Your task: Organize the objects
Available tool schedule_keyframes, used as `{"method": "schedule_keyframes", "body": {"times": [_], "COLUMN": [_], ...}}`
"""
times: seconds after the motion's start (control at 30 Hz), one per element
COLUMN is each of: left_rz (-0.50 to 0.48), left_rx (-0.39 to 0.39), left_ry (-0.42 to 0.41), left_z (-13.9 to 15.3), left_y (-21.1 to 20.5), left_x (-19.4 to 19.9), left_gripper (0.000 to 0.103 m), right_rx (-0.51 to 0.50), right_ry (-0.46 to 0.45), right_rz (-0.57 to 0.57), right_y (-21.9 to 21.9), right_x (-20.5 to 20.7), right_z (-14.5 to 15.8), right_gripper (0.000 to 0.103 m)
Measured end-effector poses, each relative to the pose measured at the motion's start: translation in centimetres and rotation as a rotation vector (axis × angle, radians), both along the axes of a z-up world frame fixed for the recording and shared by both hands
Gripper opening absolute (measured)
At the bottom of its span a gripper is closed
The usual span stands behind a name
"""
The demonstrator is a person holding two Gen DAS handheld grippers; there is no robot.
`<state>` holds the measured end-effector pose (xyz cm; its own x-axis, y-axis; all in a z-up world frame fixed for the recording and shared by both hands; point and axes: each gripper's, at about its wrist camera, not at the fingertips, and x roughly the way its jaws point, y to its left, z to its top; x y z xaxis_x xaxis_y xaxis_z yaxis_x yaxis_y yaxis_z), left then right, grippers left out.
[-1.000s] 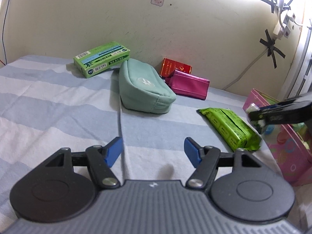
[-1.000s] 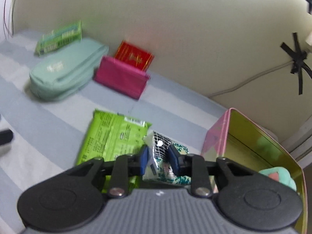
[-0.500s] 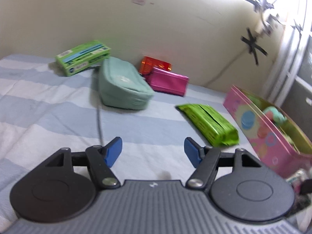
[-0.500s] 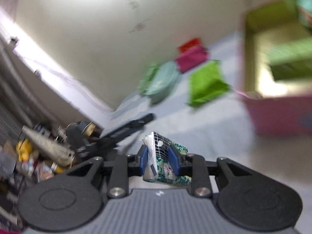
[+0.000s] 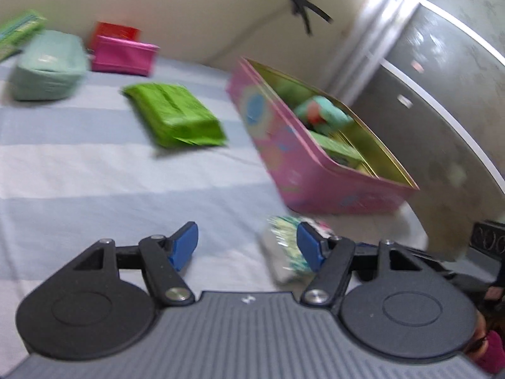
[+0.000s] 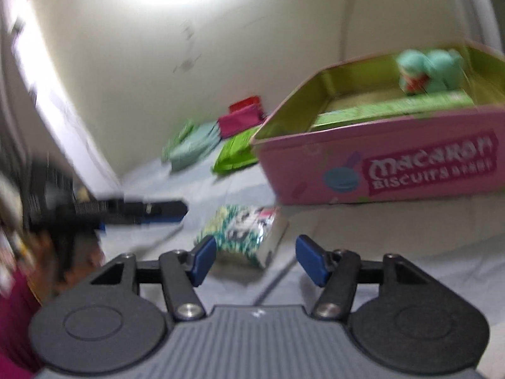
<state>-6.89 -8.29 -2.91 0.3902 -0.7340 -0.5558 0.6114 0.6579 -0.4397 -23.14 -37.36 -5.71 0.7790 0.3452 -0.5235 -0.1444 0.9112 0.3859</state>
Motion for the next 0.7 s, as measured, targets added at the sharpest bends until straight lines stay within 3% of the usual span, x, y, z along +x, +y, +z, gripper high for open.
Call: {"method": "schedule_keyframes", "body": {"times": [0.07,0.23,0.37,0.57,0.63,0.7], "left_rz": [-0.03,-0.1,-0.086,-0.115,-0.135,-0.145], "left_rx": [0.017,0.058,0.065,-0.016,0.03,0.11], "left_ry": [0.001,0.043,0.022,-0.116,-0.135,-0.095], "left_z": [0.0,-1.0,-0.2,6.7,7.8,7.7], "left_y": [-1.1,-3.6,-4.3,-6.4,-9.4,-13.2], "left_x": [-0.4,-0.4,-0.8,-1.0,-0.1,1.7], "left_gripper": [0.067,0.045,0.043,0.043,0.044,0.044], "right_rx": [-0.089,-0.21,-0.28,-0.26,-0.26,-0.255], "right_ry": [-0.012,-0.034,-0.062,-0.242,-0.243,-0.162], "right_rz": [0.026,0.061,0.077,0.038,0.007,-0.007], "right_y": [1.4,3.6,5.1,3.1,1.5,-0.6], "right_x": [0.5,2.1,3.1,1.9,2.7,4.8], "right_z": [-0.1,-0.7,-1.1,4.9,6.6,7.5], "right_gripper": [0.058,0.058,0.05,0.05,0.05,0.052]}}
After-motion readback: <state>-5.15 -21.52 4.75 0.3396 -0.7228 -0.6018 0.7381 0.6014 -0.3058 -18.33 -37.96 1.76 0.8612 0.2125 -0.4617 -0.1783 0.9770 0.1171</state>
